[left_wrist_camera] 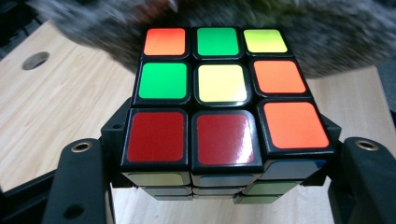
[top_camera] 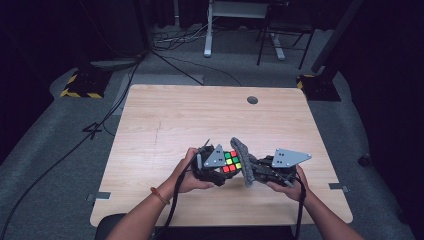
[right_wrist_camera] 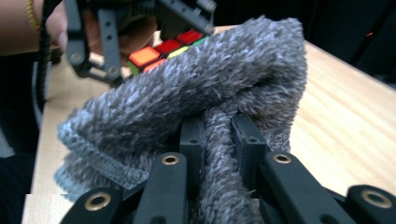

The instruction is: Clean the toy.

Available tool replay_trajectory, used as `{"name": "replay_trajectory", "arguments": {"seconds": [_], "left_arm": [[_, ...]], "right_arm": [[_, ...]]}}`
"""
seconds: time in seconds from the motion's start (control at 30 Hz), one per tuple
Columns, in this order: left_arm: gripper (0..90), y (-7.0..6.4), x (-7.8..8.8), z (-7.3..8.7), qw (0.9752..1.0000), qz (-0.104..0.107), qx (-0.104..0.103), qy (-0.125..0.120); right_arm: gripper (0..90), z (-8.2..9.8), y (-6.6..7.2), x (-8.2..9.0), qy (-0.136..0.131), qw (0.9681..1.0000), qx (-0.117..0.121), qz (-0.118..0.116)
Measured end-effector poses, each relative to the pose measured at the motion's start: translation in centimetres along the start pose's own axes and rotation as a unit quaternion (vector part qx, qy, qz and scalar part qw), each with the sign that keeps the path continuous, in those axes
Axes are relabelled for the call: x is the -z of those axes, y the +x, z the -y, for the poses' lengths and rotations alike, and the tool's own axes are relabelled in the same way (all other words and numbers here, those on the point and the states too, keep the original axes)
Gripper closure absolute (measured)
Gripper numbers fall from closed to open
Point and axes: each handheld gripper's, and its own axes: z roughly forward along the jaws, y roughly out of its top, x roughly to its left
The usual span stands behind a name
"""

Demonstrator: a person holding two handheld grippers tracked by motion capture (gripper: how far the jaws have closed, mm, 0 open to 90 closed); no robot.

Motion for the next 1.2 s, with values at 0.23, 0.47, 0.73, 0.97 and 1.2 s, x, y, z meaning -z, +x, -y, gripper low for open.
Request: {"name": "replay_trajectory", "arguments": {"seconds": [0.23,0.47,0.73,0.97,1.2], "left_arm": [[33.3,-0.6,0.0,-0.7,0.9998,0.001,-0.017,-0.006],[33.3,0.8,0.2,0.2,0.9999,-0.017,0.000,0.000],[33.3,-0.6,-0.2,-0.1,0.9994,0.025,-0.024,0.007],[33.4,0.0,-0.4,0.0,0.9997,0.016,-0.008,0.015],[33.3,-0.6,0.2,-0.6,0.9995,0.019,-0.017,-0.018]], "right_arm": [[77.2,0.3,-0.3,-0.6,0.049,0.9984,-0.001,0.027],[77.3,0.8,0.0,-1.5,0.074,0.9972,0.002,-0.007],[76.9,0.2,0.3,-0.7,0.027,0.9994,0.009,0.019],[77.5,-0.3,0.5,0.2,-0.007,0.9996,0.018,0.023],[77.7,0.4,0.0,-0.9,0.048,0.9985,0.002,0.026]]}}
